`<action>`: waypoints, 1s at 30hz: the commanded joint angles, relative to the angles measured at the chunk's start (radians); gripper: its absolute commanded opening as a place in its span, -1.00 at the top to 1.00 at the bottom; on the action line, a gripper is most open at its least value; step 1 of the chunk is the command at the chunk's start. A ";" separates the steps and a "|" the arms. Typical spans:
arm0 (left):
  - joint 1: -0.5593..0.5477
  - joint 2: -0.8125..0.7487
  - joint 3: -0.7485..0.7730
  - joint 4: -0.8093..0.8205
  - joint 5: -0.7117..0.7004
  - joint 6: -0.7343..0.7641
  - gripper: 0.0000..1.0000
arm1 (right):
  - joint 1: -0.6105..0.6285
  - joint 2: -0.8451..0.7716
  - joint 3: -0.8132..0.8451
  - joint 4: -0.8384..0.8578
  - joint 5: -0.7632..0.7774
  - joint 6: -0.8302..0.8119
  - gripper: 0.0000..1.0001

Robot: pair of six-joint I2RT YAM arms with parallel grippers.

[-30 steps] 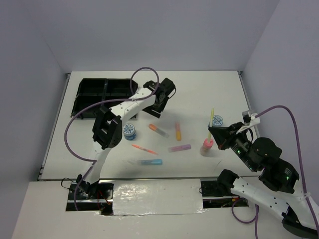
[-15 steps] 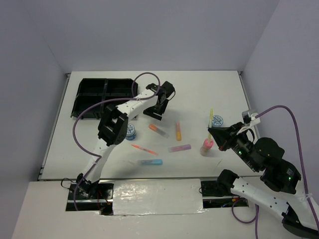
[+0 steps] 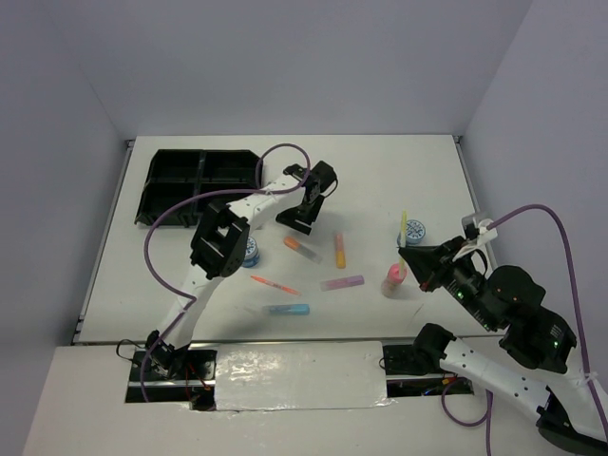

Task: Sort the stationery into containers
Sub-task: Pick up the pen cap from the center of the board.

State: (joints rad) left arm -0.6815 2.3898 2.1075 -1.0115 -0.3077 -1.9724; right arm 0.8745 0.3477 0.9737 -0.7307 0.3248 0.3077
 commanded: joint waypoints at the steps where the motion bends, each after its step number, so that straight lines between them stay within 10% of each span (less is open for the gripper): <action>1: -0.004 0.039 0.016 -0.013 -0.002 -0.115 -0.58 | -0.002 -0.018 -0.001 -0.006 -0.003 -0.025 1.00; 9: -0.004 0.062 0.029 -0.041 -0.018 -0.106 -0.44 | -0.002 -0.035 -0.001 -0.006 -0.001 -0.036 1.00; 14: 0.000 0.085 0.028 -0.010 -0.013 -0.071 -0.03 | -0.002 -0.059 -0.003 -0.006 0.006 -0.038 1.00; 30: 0.010 0.128 0.019 0.037 0.009 -0.022 0.18 | 0.000 -0.099 0.002 -0.016 0.026 -0.042 1.00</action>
State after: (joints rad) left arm -0.6777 2.4432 2.1471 -0.9516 -0.3042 -1.9907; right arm 0.8745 0.2630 0.9737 -0.7433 0.3367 0.2855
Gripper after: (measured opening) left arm 0.409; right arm 0.045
